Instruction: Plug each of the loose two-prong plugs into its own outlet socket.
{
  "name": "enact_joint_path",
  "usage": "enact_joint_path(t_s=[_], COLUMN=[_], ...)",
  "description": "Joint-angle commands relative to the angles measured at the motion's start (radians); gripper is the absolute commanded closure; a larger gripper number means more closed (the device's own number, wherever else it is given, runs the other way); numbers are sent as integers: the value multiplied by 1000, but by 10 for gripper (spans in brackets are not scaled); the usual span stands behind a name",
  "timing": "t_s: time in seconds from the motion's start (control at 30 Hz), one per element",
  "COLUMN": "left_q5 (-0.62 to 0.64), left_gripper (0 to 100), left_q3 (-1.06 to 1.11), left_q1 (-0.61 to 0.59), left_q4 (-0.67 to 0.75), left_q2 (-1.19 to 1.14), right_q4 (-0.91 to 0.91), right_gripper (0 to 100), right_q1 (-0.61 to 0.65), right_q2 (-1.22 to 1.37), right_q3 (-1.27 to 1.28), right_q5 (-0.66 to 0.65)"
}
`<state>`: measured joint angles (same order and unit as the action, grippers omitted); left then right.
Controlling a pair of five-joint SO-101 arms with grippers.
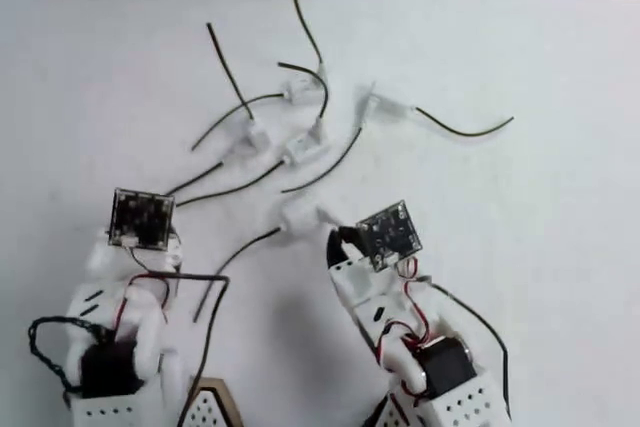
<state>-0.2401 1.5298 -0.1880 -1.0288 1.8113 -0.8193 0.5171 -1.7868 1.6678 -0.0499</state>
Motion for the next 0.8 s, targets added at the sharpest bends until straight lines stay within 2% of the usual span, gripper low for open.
enact_joint_path(t_s=[0.0, 0.27, 0.5, 0.67, 0.77], left_q5=[20, -23, -23, -18, -18], left_gripper=[972, 975, 975, 975, 975], left_q3=[141, 163, 163, 163, 163], left_q1=[2, 48, 110, 105, 107], left_q4=[130, 71, -101, -120, -120], left_q2=[5, 5, 5, 5, 5], right_q4=[47, 8, -114, -139, -133], right_gripper=[978, 978, 977, 977, 952], right_q1=[-7, -53, -53, -56, -111], right_q2=[-12, -12, -12, -12, -13], right_q3=[21, 23, 23, 23, 23], right_q5=[2, -6, -6, -6, -6])
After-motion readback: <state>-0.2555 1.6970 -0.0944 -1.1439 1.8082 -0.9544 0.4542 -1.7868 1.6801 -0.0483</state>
